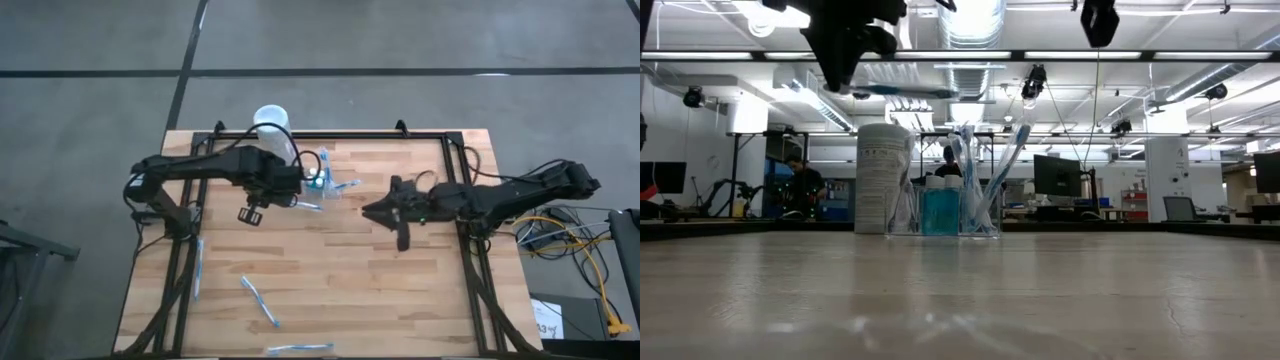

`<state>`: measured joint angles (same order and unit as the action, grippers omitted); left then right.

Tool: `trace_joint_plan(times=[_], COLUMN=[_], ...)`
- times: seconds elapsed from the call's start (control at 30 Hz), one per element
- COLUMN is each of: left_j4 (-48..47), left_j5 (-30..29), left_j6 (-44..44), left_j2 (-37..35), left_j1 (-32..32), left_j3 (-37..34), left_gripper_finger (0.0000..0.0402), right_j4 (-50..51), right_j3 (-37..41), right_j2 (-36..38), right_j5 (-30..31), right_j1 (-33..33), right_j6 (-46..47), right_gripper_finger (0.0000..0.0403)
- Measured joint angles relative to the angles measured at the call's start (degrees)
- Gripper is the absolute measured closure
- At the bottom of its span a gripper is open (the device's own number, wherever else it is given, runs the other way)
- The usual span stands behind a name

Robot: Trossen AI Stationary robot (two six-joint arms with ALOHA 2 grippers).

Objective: Pick & Place toothbrushing station
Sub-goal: Put the blue toothbrush into the right of the transparent organizer

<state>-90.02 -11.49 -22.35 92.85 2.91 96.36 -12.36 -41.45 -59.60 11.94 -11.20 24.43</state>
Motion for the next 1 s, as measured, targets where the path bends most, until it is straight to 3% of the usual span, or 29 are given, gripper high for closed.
trace_joint_plan(times=[0.3,0.47,0.77,1.0], left_j4=[0.0,0.0,0.0,0.0], left_j5=[0.0,0.0,0.0,0.0], left_j6=[0.0,0.2,0.3,1.3], left_j2=[-0.7,-0.8,-0.9,-0.9], left_j1=[-0.3,-0.3,-0.3,-0.4], left_j3=[0.0,0.0,0.0,0.0], left_gripper_finger=[0.0355,0.0355,0.0355,0.0356], right_j4=[0.2,1.8,39.1,47.0], right_j3=[-3.8,-10.1,-29.7,-43.1], right_j2=[-12.2,-16.2,-21.5,-25.9], right_j5=[-0.3,-5.4,-8.0,-8.0], right_j1=[0.0,0.0,0.0,0.0], right_j6=[5.2,5.8,8.9,6.4], right_gripper_finger=[0.0311,0.0285,0.0249,0.0237])
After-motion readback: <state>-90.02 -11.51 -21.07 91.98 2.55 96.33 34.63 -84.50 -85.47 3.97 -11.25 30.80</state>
